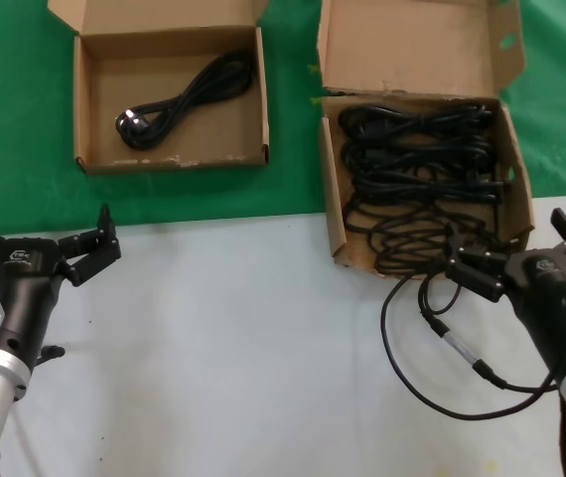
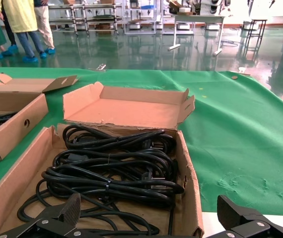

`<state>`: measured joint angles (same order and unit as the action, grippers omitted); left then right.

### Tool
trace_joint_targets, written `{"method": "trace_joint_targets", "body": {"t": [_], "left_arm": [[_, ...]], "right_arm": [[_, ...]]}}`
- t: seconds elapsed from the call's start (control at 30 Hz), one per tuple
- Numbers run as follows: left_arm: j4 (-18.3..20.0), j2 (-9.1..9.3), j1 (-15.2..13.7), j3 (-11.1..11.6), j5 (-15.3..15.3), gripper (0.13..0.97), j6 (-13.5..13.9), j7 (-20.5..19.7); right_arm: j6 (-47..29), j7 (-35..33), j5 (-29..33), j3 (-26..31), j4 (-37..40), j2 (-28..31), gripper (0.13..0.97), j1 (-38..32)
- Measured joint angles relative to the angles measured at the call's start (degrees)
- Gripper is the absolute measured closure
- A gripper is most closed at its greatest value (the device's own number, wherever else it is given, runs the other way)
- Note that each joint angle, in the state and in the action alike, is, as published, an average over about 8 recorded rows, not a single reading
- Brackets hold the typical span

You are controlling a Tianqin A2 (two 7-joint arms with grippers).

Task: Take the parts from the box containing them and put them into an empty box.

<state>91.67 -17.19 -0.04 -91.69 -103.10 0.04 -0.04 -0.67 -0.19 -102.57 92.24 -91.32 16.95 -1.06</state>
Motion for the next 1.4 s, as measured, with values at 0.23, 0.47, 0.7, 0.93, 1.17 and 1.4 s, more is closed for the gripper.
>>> {"method": "trace_joint_targets", "body": {"t": [0.23, 0.47, 0.7, 0.93, 1.17, 1.4], "left_arm": [[0.0, 0.0, 0.0, 0.0, 0.0, 0.132, 0.0, 0.0], [0.0, 0.0, 0.0, 0.0, 0.0, 0.132, 0.0, 0.0], [0.0, 0.0, 0.0, 0.0, 0.0, 0.132, 0.0, 0.0], [0.0, 0.0, 0.0, 0.0, 0.0, 0.132, 0.0, 0.0], [0.0, 0.0, 0.0, 0.0, 0.0, 0.132, 0.0, 0.0], [0.0, 0.0, 0.0, 0.0, 0.0, 0.132, 0.0, 0.0]], "right_arm": [[0.0, 0.0, 0.0, 0.0, 0.0, 0.0, 0.129, 0.0], [0.0, 0.0, 0.0, 0.0, 0.0, 0.0, 0.129, 0.0], [0.0, 0.0, 0.0, 0.0, 0.0, 0.0, 0.129, 0.0], [0.0, 0.0, 0.0, 0.0, 0.0, 0.0, 0.129, 0.0], [0.0, 0.0, 0.0, 0.0, 0.0, 0.0, 0.129, 0.0], [0.0, 0.0, 0.0, 0.0, 0.0, 0.0, 0.129, 0.0]]}}
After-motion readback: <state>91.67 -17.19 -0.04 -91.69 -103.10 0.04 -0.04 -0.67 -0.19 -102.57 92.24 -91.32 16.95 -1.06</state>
